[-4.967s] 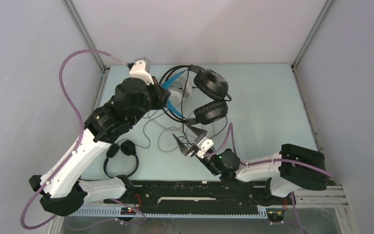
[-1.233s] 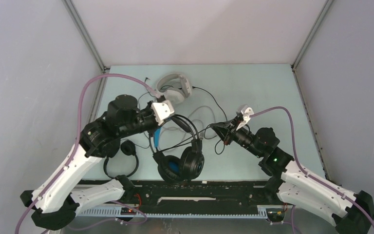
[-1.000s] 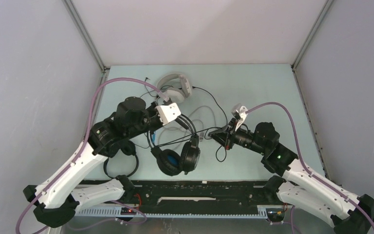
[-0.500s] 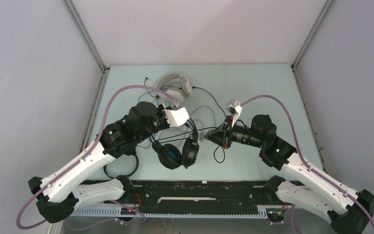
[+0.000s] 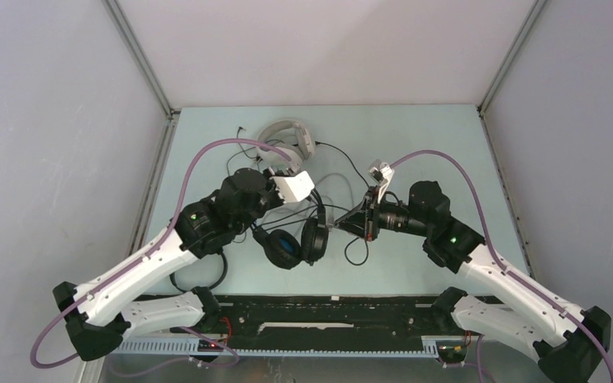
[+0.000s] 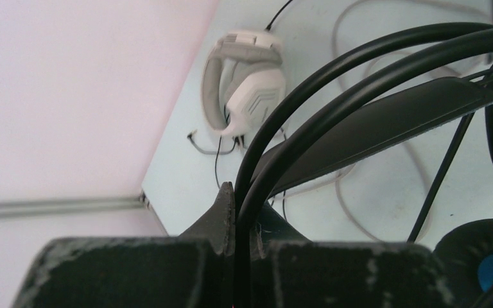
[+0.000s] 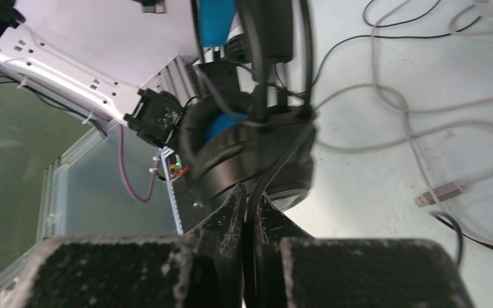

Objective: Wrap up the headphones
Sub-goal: Wrap the headphones cable around the headphones.

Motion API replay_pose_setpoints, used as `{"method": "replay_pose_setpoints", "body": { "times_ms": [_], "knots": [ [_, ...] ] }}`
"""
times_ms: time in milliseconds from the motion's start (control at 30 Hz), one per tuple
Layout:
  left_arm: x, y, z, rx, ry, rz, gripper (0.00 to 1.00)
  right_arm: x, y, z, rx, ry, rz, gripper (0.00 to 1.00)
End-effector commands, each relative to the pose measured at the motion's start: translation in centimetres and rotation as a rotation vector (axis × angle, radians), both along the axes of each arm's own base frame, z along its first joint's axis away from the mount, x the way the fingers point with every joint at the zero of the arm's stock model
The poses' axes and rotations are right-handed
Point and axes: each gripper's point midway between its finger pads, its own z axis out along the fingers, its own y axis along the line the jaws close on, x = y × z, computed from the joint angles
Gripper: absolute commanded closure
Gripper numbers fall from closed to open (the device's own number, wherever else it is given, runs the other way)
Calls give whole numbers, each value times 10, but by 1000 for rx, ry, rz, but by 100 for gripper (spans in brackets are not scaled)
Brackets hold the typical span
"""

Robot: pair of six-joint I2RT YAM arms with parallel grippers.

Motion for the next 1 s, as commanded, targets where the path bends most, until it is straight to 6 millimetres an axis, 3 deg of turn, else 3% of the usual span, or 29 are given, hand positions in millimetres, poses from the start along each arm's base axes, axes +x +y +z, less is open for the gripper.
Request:
{"method": "replay_pose_setpoints", "body": {
  "times_ms": [0,167,367,467,667,967],
  "knots": [
    [16,19,36,-140,-64,216,100,-16,16,45,124,-50,118,90],
    [18,29,36,-144,-69,296,100,-25,26,56,172,-64,167,80],
    [20,31,36,-176,-57,373,100,-25,42,56,181,-44,190,78],
    [21,30,38,-213,-58,401,100,-24,53,57,178,-54,191,73],
    [21,34,50,-364,-71,488,100,-23,72,62,175,-60,196,66],
    [16,46,76,-670,-73,618,100,-28,82,61,169,-79,189,59]
  ]
}}
